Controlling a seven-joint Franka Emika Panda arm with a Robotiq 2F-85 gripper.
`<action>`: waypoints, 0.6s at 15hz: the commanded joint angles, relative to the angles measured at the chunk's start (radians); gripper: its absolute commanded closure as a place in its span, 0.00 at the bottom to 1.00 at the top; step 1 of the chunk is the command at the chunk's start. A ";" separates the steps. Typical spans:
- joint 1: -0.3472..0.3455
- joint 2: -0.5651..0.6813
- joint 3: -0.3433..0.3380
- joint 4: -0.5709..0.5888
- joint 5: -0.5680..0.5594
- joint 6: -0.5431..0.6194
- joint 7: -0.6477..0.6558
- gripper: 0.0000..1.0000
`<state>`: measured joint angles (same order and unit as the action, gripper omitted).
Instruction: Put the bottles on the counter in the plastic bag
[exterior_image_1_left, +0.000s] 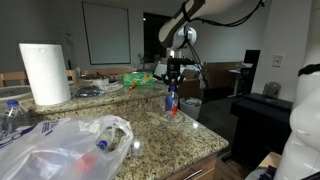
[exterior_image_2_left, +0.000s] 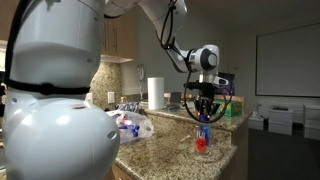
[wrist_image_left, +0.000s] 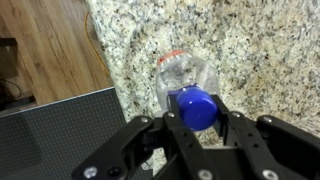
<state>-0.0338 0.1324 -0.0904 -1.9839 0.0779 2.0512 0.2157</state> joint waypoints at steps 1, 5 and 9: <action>-0.013 -0.070 0.009 -0.046 0.022 -0.072 -0.025 0.88; -0.040 -0.185 0.000 -0.099 0.179 -0.091 -0.238 0.88; -0.019 -0.165 0.003 -0.069 0.344 -0.137 -0.419 0.88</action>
<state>-0.0610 -0.0372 -0.1006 -2.0417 0.3124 1.9353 -0.0830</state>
